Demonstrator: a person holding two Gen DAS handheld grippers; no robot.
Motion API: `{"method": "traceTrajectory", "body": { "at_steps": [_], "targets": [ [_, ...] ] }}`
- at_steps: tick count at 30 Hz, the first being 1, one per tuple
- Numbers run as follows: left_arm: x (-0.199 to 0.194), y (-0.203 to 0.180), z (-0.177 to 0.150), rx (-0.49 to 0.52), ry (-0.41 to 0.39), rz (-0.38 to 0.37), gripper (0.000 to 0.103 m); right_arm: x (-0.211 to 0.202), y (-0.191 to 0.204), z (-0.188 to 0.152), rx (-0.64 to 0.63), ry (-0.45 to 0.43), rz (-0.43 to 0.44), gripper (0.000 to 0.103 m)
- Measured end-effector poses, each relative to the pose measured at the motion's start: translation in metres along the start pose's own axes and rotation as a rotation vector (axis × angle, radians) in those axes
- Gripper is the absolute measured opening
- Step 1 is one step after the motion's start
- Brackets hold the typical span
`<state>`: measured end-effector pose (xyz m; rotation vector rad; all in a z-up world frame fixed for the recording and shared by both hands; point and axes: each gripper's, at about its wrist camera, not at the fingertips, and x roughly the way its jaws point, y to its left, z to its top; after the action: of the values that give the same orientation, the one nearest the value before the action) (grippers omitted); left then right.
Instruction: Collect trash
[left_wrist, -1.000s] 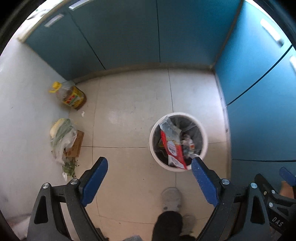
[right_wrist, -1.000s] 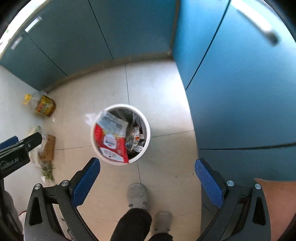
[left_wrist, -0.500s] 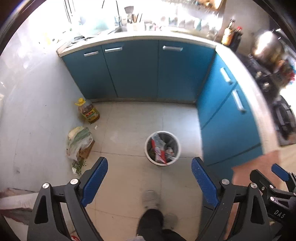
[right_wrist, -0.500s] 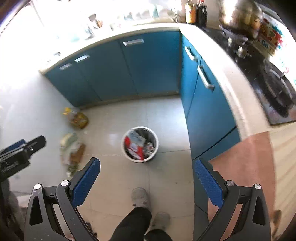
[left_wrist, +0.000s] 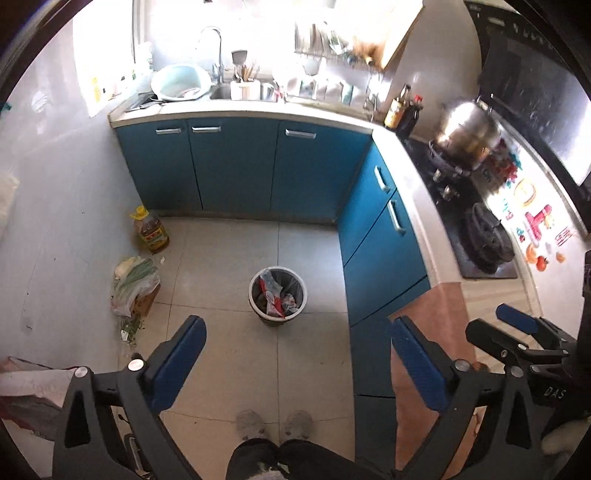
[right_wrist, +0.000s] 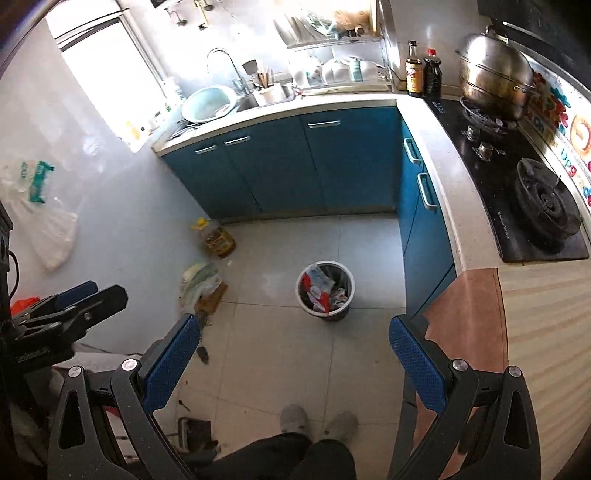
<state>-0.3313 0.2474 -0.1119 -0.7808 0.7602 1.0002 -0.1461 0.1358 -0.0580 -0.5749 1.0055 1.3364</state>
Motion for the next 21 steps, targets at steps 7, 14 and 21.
{"method": "traceTrajectory", "body": {
  "at_steps": [7,14,21],
  "targets": [
    [-0.024,0.013,-0.011,-0.035,-0.033,-0.042,0.103,-0.018,0.026,-0.011,-0.023,-0.004,0.055,0.103],
    [-0.034,0.021,-0.023,-0.054,-0.040,-0.044,0.103,-0.017,0.042,-0.016,-0.028,0.002,0.080,0.103],
    [-0.036,0.024,-0.026,-0.062,-0.034,-0.055,0.103,-0.015,0.048,-0.018,-0.032,0.010,0.092,0.103]
  ]
}}
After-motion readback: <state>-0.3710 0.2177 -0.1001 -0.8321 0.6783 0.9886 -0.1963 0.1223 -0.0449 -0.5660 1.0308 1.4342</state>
